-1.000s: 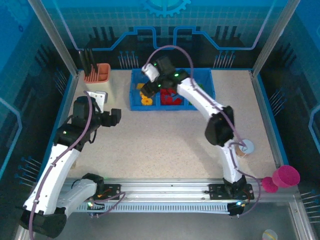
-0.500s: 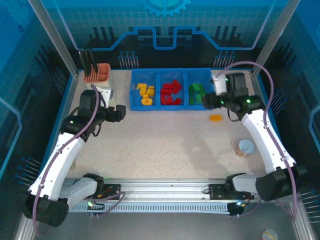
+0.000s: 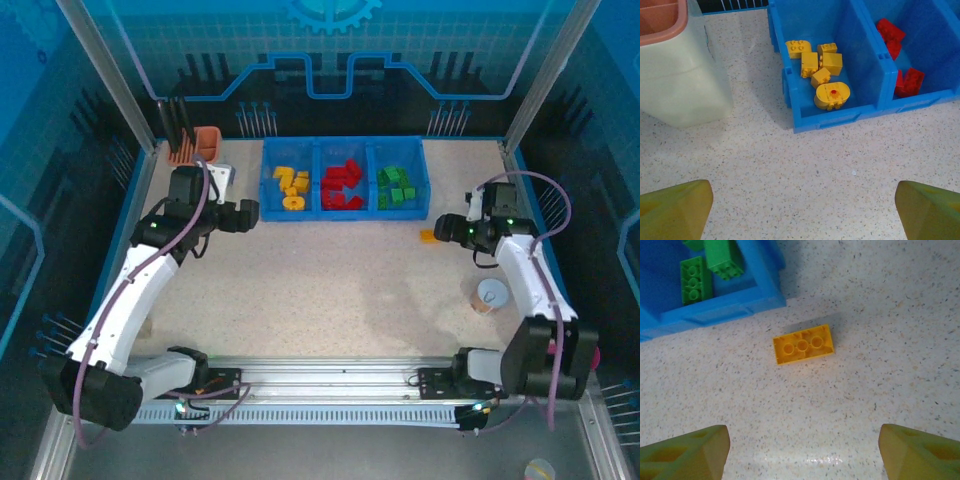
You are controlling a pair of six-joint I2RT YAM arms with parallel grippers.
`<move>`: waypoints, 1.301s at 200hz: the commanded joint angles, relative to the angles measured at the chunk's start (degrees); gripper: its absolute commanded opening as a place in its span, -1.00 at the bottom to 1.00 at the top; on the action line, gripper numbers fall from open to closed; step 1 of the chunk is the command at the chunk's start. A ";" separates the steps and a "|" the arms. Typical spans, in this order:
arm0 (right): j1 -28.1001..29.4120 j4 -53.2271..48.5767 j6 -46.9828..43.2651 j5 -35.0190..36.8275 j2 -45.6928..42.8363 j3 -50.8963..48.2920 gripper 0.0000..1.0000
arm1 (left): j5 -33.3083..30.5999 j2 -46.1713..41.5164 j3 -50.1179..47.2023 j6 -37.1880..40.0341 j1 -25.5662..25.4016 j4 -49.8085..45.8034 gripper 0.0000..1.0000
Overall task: Sort the legos into containers by color
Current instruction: Pick up the lego from the middle-right of the table.
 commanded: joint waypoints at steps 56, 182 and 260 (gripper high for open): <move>-1.00 5.39 -0.50 -4.22 20.03 8.91 0.69 | -1.66 -1.33 -0.05 -0.41 0.63 0.84 0.95; 2.37 1.33 -3.80 0.66 35.99 17.66 0.47 | -4.69 -0.73 2.20 0.54 0.63 -0.57 0.99; 4.45 -0.85 -5.59 2.09 36.25 16.49 0.36 | -4.87 0.23 2.62 0.30 0.63 -0.02 0.98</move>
